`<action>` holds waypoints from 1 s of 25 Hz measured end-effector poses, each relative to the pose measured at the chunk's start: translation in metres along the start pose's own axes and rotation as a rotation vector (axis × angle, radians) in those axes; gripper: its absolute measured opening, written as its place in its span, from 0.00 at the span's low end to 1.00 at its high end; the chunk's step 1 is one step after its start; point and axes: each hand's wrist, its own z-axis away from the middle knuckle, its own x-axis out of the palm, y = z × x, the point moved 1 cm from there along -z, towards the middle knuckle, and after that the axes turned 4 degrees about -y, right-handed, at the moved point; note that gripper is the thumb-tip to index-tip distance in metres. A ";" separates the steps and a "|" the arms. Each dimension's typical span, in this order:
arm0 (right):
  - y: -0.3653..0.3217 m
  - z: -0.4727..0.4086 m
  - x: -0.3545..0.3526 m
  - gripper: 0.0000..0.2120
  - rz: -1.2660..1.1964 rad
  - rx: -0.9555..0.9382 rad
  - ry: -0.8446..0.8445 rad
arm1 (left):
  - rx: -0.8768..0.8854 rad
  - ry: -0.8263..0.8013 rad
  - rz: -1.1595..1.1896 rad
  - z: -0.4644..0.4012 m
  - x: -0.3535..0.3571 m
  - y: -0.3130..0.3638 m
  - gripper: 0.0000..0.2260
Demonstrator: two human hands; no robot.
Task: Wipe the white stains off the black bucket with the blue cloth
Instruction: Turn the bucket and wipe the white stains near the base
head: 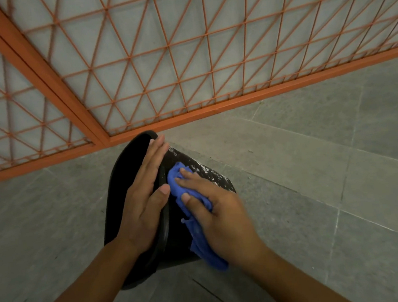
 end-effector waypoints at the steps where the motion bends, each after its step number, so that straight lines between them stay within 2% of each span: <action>1: 0.006 -0.005 -0.004 0.14 0.005 0.021 0.008 | -0.003 0.007 0.001 0.001 0.000 0.000 0.28; 5: 0.028 0.031 -0.009 0.16 0.023 0.164 0.051 | -0.009 0.016 0.013 0.002 -0.002 0.002 0.29; 8: 0.006 0.058 0.008 0.16 0.020 0.067 -0.012 | -0.009 0.003 0.001 0.000 -0.002 0.002 0.28; 10: -0.008 0.044 0.012 0.18 0.002 -0.018 -0.054 | 0.010 0.005 -0.004 0.000 0.000 0.002 0.27; 12: -0.002 0.020 0.006 0.17 0.010 -0.056 0.001 | 0.012 0.007 -0.010 0.000 0.001 0.002 0.26; 15: 0.016 0.012 -0.008 0.14 0.017 0.059 0.090 | 0.000 -0.010 -0.014 -0.003 0.001 0.004 0.27; 17: 0.011 0.033 -0.005 0.16 -0.010 0.080 0.057 | 0.003 -0.011 -0.007 -0.004 0.002 0.005 0.27; 19: -0.002 0.040 0.005 0.16 -0.050 0.022 -0.009 | 0.007 -0.005 0.000 -0.002 0.001 0.003 0.27; 22: 0.000 0.010 0.002 0.16 0.036 -0.053 -0.012 | 0.009 0.002 0.000 0.000 0.000 0.000 0.27; 25: 0.018 -0.007 -0.013 0.14 0.037 0.077 0.051 | -0.010 0.006 0.011 -0.001 0.000 0.003 0.27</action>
